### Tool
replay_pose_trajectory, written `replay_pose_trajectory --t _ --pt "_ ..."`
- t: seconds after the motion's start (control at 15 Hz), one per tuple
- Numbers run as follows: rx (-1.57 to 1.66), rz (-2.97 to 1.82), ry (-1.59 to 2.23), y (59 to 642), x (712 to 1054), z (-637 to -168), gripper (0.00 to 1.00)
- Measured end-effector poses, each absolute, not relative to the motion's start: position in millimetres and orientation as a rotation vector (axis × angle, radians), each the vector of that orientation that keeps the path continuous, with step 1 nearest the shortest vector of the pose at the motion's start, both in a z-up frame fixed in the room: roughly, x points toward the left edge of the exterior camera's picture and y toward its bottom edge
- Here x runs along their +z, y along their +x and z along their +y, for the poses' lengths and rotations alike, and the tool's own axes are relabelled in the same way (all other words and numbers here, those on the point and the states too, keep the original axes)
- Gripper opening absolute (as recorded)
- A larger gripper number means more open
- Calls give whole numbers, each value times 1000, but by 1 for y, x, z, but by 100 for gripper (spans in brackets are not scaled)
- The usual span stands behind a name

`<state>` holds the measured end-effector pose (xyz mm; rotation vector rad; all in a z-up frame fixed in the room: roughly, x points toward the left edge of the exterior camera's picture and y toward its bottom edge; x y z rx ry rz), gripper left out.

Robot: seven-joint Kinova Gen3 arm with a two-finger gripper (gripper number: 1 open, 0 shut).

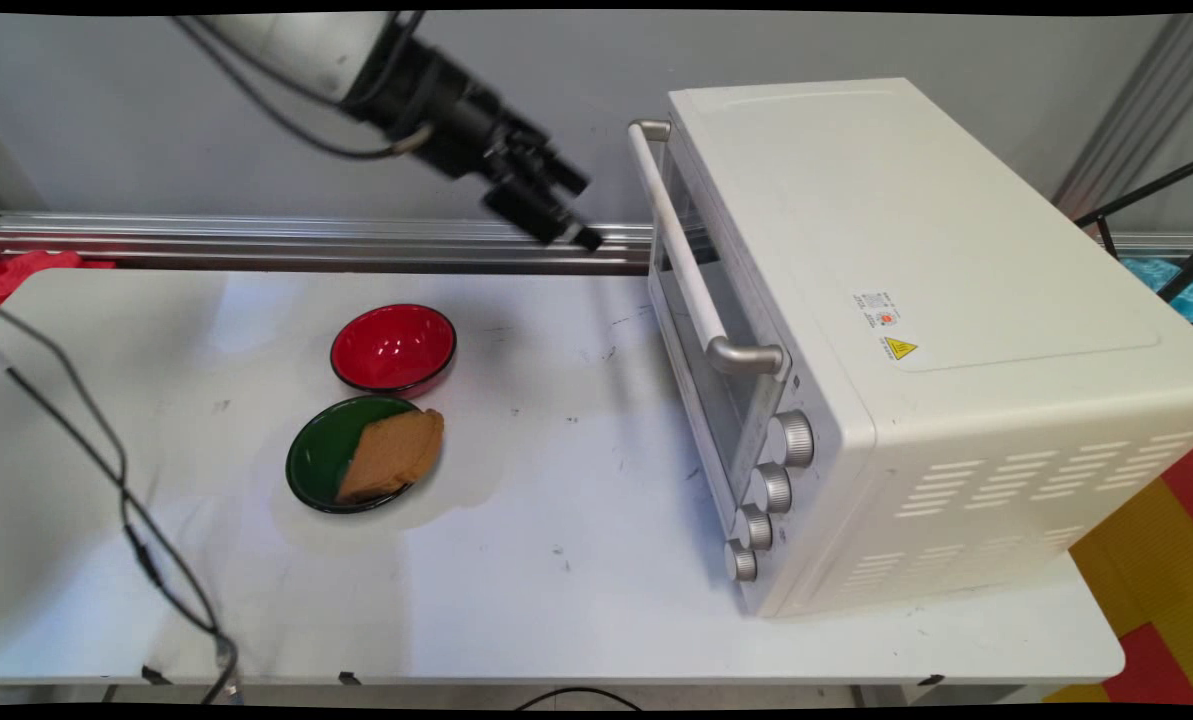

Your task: Open the oven

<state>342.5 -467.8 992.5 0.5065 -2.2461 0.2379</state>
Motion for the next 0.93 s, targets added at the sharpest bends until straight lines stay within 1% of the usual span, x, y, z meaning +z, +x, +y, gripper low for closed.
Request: replay_pose_trajectory --t 0.4,0.93 --pt "335 -2204 461 306 1029 -488 100" --pt "312 -2292 487 289 1044 -499 100"
